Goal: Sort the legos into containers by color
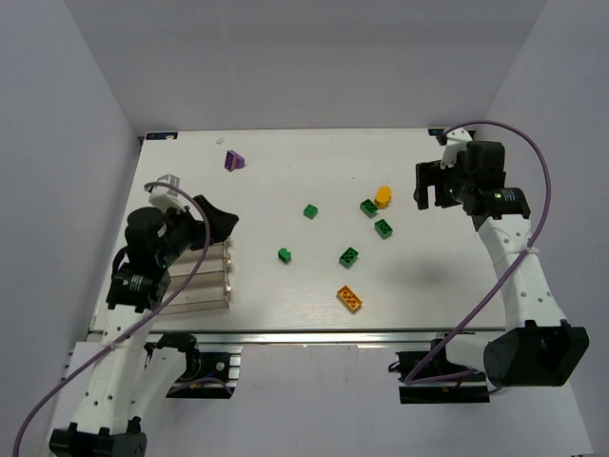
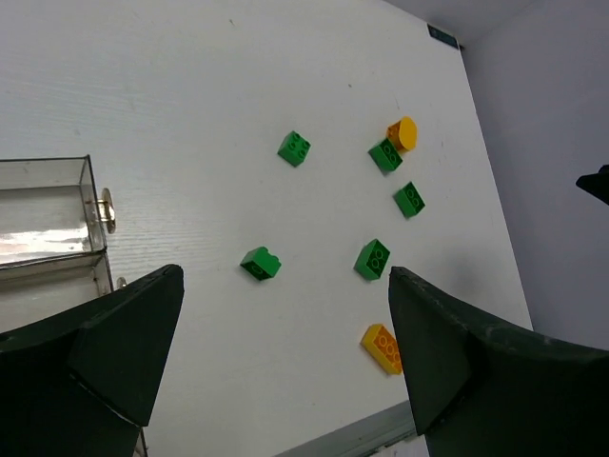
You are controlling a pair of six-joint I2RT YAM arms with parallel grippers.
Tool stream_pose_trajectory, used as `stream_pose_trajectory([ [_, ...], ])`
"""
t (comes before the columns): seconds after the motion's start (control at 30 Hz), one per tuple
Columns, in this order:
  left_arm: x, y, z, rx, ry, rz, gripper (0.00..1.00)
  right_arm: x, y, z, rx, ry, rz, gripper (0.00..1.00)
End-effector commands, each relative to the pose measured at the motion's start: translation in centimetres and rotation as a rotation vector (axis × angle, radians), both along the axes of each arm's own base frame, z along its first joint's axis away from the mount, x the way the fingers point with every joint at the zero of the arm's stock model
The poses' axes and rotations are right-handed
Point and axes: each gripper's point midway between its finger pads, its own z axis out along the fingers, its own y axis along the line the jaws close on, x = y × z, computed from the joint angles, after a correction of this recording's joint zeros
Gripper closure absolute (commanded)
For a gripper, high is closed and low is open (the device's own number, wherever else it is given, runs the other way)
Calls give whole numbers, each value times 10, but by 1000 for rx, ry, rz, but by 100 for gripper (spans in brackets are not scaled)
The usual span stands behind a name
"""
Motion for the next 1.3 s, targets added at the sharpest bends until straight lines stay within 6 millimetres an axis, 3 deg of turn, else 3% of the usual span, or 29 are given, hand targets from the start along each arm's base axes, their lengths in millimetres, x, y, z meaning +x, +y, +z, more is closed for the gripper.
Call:
stream_pose_trajectory([
  [0.0,7,-15,-4,-23,21,-80,2,-3,6,12,-6,-49,50,11],
  [0.27,57,-19,-15,-3,71,-73,2,-20,45,18,-43,-178,431,11],
  [0.4,101,-11,-35,38,144,5,6,-26,60,25,-125,-309,637,11],
  [0.47,117,-6,-43,52,175,43,15,-26,63,23,-129,-333,645,11],
  [0.5,132,-9,-53,63,213,52,37,-26,64,25,-136,-346,652,11],
  [0.53,141,-7,-58,68,236,75,53,-23,63,24,-142,-353,641,11],
  [0.6,159,-1,-68,97,275,122,74,-26,68,12,-129,-322,655,11],
  [0.67,187,3,-73,124,290,156,72,-33,69,-7,-157,-271,716,11],
  [0.7,197,5,-74,136,286,169,64,-34,72,-18,-145,-236,734,11],
  [0.73,211,5,-62,139,255,176,41,-35,73,-25,-130,-213,736,11],
  [0.77,222,9,-80,165,295,200,24,-38,77,-33,-104,-191,751,11],
  [0.8,230,8,-84,170,304,200,24,-36,77,-34,-99,-189,747,11],
  [0.83,238,7,-88,180,307,195,16,-37,77,-40,-75,-171,730,11],
  [0.9,263,16,-99,221,324,253,13,-31,85,-41,9,-171,691,11],
  [0.97,289,18,-108,245,331,276,10,-33,91,-48,61,-134,690,29],
  [1.0,295,22,-115,263,351,295,9,-29,95,-47,84,-140,687,52],
  [1.1,322,26,-127,295,376,329,9,-23,96,-55,116,-108,657,80],
  [1.27,347,36,-145,330,398,409,9,-17,95,-70,114,-77,636,74],
])
